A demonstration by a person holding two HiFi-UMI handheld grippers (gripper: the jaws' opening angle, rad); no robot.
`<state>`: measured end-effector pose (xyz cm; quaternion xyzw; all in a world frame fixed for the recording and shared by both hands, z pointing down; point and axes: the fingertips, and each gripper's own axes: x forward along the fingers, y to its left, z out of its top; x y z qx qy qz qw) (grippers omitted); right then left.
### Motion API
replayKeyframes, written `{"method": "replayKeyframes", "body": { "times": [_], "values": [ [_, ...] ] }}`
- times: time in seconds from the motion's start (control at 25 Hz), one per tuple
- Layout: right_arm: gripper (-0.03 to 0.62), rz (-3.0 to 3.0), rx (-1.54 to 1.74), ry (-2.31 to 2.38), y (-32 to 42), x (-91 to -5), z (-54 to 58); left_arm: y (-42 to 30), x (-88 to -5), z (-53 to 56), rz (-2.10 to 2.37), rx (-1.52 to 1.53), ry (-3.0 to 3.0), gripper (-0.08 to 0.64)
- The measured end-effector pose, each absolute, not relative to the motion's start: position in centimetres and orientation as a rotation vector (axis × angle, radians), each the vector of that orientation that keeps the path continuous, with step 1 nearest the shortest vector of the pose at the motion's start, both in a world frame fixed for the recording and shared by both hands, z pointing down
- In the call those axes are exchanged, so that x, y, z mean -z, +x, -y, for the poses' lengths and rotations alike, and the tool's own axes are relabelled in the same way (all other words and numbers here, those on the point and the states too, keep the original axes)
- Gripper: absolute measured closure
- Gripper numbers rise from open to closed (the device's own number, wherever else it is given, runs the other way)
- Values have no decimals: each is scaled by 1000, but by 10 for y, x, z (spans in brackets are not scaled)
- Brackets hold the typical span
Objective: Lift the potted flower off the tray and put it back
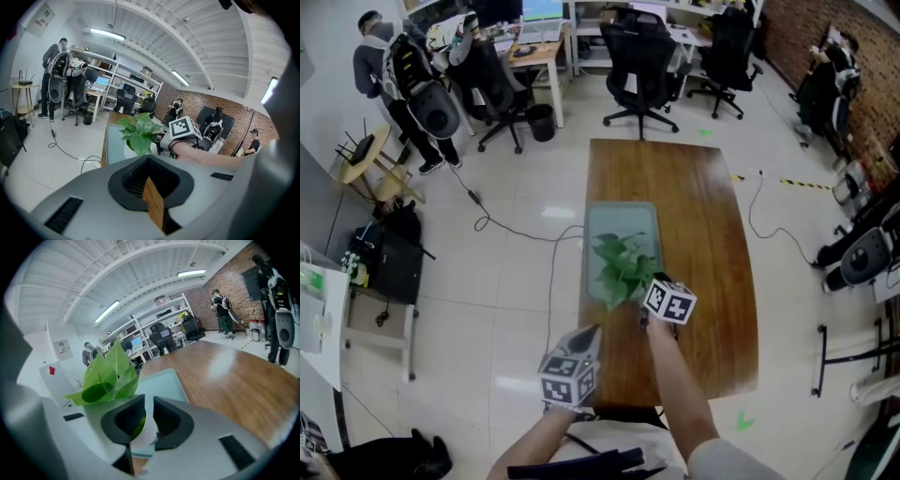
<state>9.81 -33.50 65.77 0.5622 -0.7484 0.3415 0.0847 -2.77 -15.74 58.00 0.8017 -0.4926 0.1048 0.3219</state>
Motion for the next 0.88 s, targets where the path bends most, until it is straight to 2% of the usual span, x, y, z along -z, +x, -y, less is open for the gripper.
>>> {"method": "replayKeyframes", "body": {
  "times": [0.2, 0.24, 0.4, 0.52, 0.88],
  "values": [
    [517, 2240, -1045, 1791, 130, -628, 314, -29, -567, 160, 1284, -257, 2138, 565],
    [545, 2250, -1048, 1805, 136, -621, 308, -29, -563, 160, 1281, -254, 2148, 565],
    [560, 2280, -1028, 1837, 148, -595, 278, -34, -552, 159, 1276, -238, 2179, 565],
    [591, 2312, -970, 1820, 145, -573, 253, -39, -548, 159, 1276, -217, 2189, 565],
    [591, 2360, -876, 1637, 101, -557, 153, -38, -535, 130, 1230, -188, 2234, 565]
  ]
}}
